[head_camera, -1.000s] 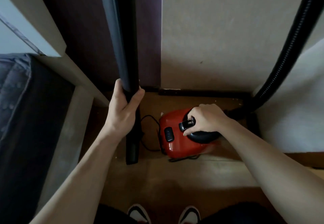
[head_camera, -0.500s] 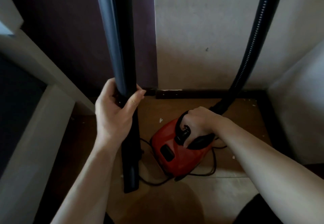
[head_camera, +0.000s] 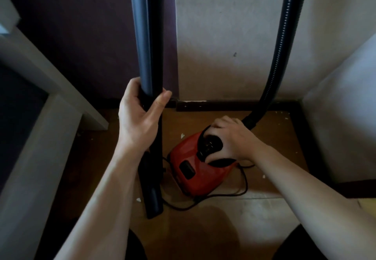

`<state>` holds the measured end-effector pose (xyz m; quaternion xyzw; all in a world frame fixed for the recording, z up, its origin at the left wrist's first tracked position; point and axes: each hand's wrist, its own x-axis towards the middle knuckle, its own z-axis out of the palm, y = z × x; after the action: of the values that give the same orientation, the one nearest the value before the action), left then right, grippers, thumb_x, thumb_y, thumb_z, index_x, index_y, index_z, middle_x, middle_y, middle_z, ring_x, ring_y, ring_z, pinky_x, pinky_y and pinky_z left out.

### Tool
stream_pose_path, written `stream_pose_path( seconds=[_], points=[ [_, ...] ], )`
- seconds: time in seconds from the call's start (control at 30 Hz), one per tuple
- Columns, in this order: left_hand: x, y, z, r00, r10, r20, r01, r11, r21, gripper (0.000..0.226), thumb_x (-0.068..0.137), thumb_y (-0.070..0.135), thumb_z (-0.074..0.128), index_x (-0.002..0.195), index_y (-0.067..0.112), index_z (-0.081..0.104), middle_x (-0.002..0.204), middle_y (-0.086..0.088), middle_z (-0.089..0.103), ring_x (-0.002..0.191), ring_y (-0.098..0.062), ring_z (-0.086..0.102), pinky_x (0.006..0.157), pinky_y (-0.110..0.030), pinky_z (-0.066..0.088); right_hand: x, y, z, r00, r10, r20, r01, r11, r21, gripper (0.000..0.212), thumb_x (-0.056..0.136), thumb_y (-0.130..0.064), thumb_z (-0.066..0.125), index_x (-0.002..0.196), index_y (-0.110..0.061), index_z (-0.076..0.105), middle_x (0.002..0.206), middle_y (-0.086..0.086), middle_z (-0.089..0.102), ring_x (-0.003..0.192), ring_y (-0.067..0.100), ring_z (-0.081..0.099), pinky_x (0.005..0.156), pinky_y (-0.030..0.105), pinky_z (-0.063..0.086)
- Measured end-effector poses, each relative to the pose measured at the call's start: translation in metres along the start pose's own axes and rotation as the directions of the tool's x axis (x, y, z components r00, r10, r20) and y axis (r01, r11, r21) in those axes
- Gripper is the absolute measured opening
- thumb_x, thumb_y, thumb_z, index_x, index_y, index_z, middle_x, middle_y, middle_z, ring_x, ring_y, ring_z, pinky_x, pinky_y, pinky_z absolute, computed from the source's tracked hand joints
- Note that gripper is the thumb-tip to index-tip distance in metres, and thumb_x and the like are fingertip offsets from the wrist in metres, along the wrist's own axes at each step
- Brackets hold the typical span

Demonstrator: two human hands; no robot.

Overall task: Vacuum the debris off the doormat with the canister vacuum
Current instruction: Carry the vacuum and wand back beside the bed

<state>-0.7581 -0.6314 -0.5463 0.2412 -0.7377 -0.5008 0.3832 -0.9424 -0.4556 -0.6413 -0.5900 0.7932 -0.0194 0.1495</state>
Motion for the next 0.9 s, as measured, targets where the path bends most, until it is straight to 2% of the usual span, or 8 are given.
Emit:
stream_pose_path(
  seconds=[0.07,0.13,0.2,0.3,0.43,0.63,0.77,0.9],
  points=[
    [0.001,0.0,0.0,1.0,-0.015,0.013,0.015,0.999,-0.035,0.026,0.094,0.029,0.07,0.109,0.01,0.059,0.092,-0.012,0.068,0.089,-0.03,0.068,0.084,-0.051,0.056,-0.017,-0.001,0.003,0.959,0.198,-0.201,-0.146,0.958,0.245,0.08,0.072,-0.084,0.062,0.129,-0.029,0.062,0.123,-0.004,0.056,0.118,0.02,0.051,0.099,0.041,0.048],
    [0.003,0.0,0.0,0.999,-0.026,0.036,0.029,0.996,-0.087,0.032,0.094,0.032,0.069,0.109,0.006,0.058,0.092,-0.023,0.065,0.087,-0.036,0.065,0.083,-0.054,0.053,-0.029,-0.008,0.007,0.824,0.49,-0.283,-0.301,0.803,0.514,0.063,0.078,-0.07,0.073,0.118,-0.023,0.06,0.11,-0.004,0.055,0.104,0.016,0.057,0.087,0.032,0.051],
    [0.005,0.001,0.002,0.999,-0.02,0.05,0.026,0.993,-0.115,0.033,0.095,0.032,0.068,0.109,0.004,0.058,0.091,-0.024,0.065,0.085,-0.03,0.065,0.082,-0.051,0.052,-0.037,-0.018,0.012,0.677,0.714,-0.179,-0.435,0.584,0.685,0.054,0.082,-0.064,0.074,0.107,-0.02,0.055,0.097,-0.004,0.058,0.091,0.016,0.06,0.074,0.032,0.05],
    [0.005,0.001,0.005,0.999,0.017,0.044,-0.014,0.997,-0.071,0.031,0.095,0.034,0.067,0.107,0.008,0.057,0.091,-0.022,0.067,0.085,-0.029,0.066,0.08,-0.047,0.054,-0.035,-0.03,0.025,0.54,0.837,0.089,-0.492,0.228,0.84,0.057,0.084,-0.068,0.068,0.096,-0.014,0.057,0.094,0.004,0.068,0.09,0.024,0.066,0.075,0.04,0.054],
    [0.003,0.004,0.007,0.997,0.06,0.041,-0.06,0.998,-0.014,0.025,0.094,0.032,0.069,0.106,0.014,0.056,0.093,-0.02,0.067,0.087,-0.033,0.066,0.079,-0.048,0.056,-0.018,-0.044,0.04,0.509,0.809,0.294,-0.378,-0.097,0.921,0.042,0.087,-0.065,0.069,0.084,-0.023,0.066,0.091,0.002,0.073,0.089,0.028,0.073,0.086,0.051,0.061],
    [0.003,0.006,-0.002,0.995,0.087,0.038,-0.088,0.996,0.018,0.023,0.093,0.019,0.073,0.106,0.014,0.054,0.093,0.002,0.066,0.086,-0.008,0.065,0.078,-0.026,0.053,0.01,-0.057,0.046,0.505,0.77,0.389,-0.212,-0.326,0.921,0.052,0.094,-0.045,0.073,0.13,-0.011,0.058,0.122,0.005,0.066,0.118,0.032,0.064,0.104,0.053,0.053],
    [0.009,0.004,-0.013,0.997,0.067,0.039,-0.07,0.994,0.082,0.028,0.093,0.024,0.072,0.11,0.013,0.052,0.101,-0.001,0.071,0.097,-0.011,0.069,0.089,-0.035,0.056,0.015,-0.061,0.04,0.545,0.726,0.419,-0.09,-0.447,0.89,0.036,0.105,-0.027,0.061,0.132,-0.01,0.046,0.112,0.015,0.066,0.098,0.032,0.072,0.092,0.055,0.06],
    [0.017,0.006,-0.019,0.995,0.064,0.075,-0.071,0.992,0.103,0.024,0.096,0.024,0.066,0.109,0.026,0.045,0.108,0.002,0.073,0.102,-0.013,0.071,0.093,-0.047,0.056,0.007,-0.061,0.031,0.601,0.689,0.405,-0.123,-0.422,0.898,0.006,0.108,-0.017,0.053,0.107,-0.012,0.049,0.08,0.01,0.058,0.066,0.025,0.063,0.081,0.051,0.06]
  ],
)
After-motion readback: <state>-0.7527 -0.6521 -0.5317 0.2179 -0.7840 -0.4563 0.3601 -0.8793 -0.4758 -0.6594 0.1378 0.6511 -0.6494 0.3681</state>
